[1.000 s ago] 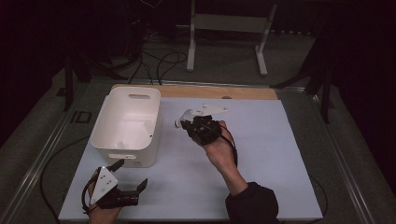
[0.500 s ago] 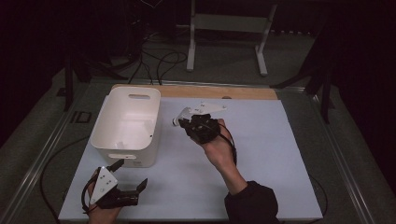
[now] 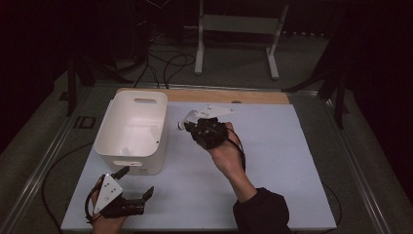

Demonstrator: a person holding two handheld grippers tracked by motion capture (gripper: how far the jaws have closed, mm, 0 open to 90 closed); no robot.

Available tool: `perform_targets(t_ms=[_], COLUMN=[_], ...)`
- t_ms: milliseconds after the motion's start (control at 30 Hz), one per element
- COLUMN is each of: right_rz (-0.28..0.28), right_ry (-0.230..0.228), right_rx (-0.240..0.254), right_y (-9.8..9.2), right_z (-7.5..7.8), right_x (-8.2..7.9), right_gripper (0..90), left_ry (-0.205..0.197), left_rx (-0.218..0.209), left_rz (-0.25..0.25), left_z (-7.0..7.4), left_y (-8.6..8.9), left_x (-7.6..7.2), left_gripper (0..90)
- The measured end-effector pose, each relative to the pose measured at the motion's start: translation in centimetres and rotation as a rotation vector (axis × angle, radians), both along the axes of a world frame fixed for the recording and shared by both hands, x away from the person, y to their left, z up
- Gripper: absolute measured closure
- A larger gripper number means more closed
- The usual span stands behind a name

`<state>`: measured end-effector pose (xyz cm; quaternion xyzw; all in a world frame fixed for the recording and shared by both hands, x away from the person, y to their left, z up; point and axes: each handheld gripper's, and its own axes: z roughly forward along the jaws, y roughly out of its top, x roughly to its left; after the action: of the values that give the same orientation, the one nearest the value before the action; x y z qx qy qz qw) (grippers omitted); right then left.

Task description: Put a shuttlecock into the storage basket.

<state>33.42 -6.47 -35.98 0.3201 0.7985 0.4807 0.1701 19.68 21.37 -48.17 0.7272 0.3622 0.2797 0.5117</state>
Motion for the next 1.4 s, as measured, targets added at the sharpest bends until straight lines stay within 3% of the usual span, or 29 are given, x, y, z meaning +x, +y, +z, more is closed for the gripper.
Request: perform_targets(t_ms=[633, 1400], right_rz=[0.009, 0.039], right_ry=[-0.002, -0.036], right_rx=[0.022, 0.023], right_y=[0.5, 1.7], right_z=[0.8, 1.7], right_x=[0.2, 0.5], right_gripper=[89.3, 89.3], left_ry=[-0.001, -0.003], left_rx=[-0.001, -0.002], left_rz=[0.010, 0.031], left_z=[0.0, 0.0], left_y=[0.1, 0.1], left_x=[0.0, 0.1], left_gripper=[0.4, 0.5])
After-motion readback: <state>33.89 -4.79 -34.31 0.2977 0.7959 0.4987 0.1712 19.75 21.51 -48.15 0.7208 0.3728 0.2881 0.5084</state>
